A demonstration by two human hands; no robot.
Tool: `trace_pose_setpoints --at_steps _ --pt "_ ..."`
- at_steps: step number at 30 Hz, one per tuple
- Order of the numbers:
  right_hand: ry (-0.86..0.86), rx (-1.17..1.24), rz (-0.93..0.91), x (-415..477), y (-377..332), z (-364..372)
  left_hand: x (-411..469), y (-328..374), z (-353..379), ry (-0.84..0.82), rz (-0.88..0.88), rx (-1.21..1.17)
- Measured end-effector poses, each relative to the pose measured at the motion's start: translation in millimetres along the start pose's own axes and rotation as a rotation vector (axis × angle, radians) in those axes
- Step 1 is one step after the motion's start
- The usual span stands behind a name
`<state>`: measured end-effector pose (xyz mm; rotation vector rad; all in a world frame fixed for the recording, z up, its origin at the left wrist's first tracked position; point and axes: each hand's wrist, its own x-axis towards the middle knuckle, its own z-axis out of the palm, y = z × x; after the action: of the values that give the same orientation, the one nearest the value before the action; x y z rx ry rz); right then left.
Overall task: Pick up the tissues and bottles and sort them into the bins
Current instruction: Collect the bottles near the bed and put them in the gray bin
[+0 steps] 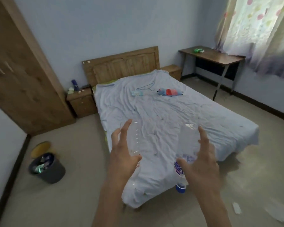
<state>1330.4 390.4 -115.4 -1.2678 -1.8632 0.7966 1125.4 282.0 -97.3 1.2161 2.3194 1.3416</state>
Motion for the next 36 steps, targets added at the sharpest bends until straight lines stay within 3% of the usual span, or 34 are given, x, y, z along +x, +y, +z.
trace_pose_setpoints --at_steps 9,23,36 --pt "-0.157 0.047 -0.115 -21 -94 130 11 -92 -136 0.201 -0.037 0.056" --pt "-0.382 0.040 -0.247 -83 -238 348 12 -270 -340 0.443 -0.272 0.089" --pt "-0.569 0.052 -0.306 -10 -327 552 81 -380 -447 0.723 -0.402 0.121"
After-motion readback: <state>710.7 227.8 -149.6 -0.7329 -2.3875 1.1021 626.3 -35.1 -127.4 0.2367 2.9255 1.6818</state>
